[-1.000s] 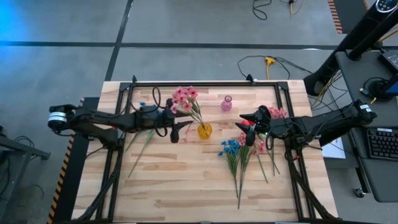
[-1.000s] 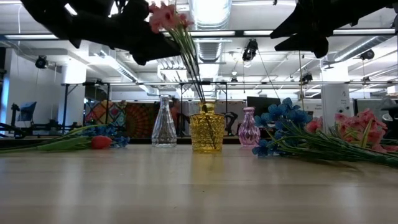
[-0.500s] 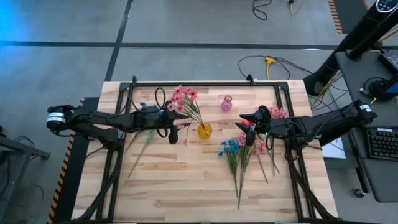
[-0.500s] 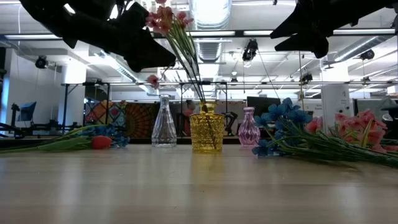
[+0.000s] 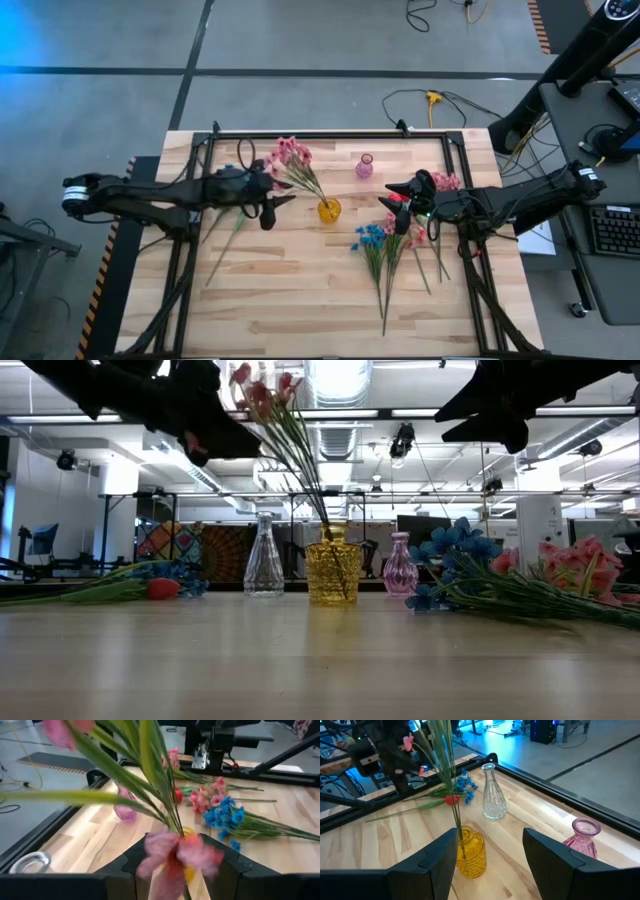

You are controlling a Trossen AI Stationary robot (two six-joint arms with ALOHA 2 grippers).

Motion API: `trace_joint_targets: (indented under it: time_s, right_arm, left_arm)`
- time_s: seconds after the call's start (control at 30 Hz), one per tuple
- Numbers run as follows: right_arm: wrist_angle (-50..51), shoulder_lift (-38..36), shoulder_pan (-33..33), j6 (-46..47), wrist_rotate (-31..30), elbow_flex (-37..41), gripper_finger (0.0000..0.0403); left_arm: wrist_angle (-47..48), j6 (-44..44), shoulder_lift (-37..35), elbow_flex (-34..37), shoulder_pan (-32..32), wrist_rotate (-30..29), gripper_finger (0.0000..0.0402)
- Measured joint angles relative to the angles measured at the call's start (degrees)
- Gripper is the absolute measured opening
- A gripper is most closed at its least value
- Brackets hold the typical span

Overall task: Sort flowers into vase by color
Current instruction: Put the left pink flowers into the yellow vase, then put the left red tulip into the violet vase

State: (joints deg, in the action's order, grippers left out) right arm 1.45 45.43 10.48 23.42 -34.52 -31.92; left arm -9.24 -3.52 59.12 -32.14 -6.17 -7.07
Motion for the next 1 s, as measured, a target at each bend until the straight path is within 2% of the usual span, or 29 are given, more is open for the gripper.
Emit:
trace_joint_targets:
  time_s: [0.47, 0.67, 0.9, 1.0]
  right_arm:
    - [0.0, 0.0, 0.0, 0.2, 0.0, 0.0, 0.0215]
    - [0.0, 0.0, 0.0, 0.2, 0.9, 0.0, 0.0215]
    - [0.0, 0.0, 0.0, 0.1, 6.6, 0.0, 0.0215]
    - [0.0, 0.0, 0.0, 0.1, 6.6, 0.0, 0.0215]
  left_arm:
    - [15.2, -2.5, -12.8, 0.0, 0.0, 0.0, 0.0132]
    - [26.8, -8.8, -19.3, 0.0, 0.0, 0.1, 0.0132]
    - [39.2, -17.1, -24.7, 0.0, 0.0, 0.6, 0.0132]
    - [40.9, -19.7, -25.6, 0.0, 0.1, 0.6, 0.0132]
